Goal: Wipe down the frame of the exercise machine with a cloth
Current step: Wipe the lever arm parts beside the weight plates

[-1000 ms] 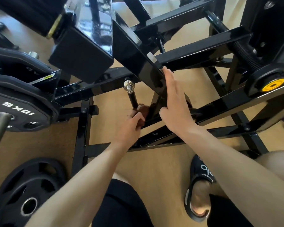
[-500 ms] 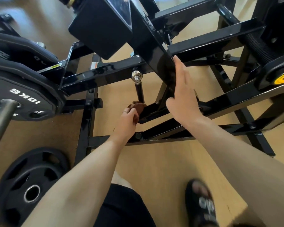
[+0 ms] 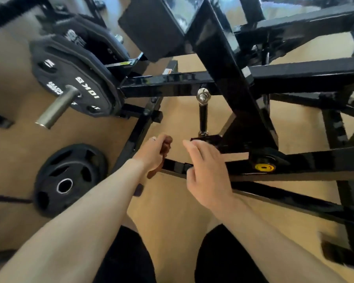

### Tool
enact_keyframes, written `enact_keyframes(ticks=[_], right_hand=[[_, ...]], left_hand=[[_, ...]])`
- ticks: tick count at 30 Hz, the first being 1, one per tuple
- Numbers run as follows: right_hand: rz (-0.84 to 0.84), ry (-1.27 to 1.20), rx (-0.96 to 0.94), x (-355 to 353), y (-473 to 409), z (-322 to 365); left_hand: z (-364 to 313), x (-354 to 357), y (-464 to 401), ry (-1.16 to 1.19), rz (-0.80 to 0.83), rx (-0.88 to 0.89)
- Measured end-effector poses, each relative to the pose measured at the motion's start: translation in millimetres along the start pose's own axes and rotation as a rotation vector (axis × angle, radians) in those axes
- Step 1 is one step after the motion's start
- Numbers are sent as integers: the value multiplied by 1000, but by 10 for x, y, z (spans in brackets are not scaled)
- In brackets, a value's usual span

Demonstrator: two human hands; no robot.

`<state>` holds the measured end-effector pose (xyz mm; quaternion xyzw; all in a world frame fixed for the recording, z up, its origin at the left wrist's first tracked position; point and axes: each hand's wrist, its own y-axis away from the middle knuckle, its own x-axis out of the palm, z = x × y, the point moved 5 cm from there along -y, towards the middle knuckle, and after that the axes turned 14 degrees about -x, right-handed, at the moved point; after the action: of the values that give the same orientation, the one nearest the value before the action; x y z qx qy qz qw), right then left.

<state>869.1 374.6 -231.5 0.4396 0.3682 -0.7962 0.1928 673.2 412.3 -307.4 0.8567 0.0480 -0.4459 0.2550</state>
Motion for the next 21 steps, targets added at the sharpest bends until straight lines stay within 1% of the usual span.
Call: enact_keyframes(ticks=[2,4,7,9,11,13,15,16,18,19,21], right_hand=[[255,-74,123,380,-17,-254],[437,-56,170,708,-71,-476],[573,-3,180,1074,-98,-644],[647,51,152,1334,-40,-700],[733,126,166,1549,54,-798],[817,230,216,1672,142,-916],[815,321,240,1715,195,-962],[776,353,239,1716,206,-953],[700,419,234,1706,196,-932],[689,454,234,1704,197,-923],[708,511,246,1703,215,-902]], left_hand=[[22,-66,24,31,-13,-32],[31,-94,26,12,-61,-52],[26,61,-21,84,-47,31],[85,238,-100,-15,-56,41],[179,436,-198,-104,-34,30],[247,642,-304,-204,73,27],[290,832,-418,-302,171,73],[296,916,-469,-357,179,121],[248,1078,-557,-470,127,248],[216,1162,-590,-518,101,300],[196,1268,-628,-558,86,328]])
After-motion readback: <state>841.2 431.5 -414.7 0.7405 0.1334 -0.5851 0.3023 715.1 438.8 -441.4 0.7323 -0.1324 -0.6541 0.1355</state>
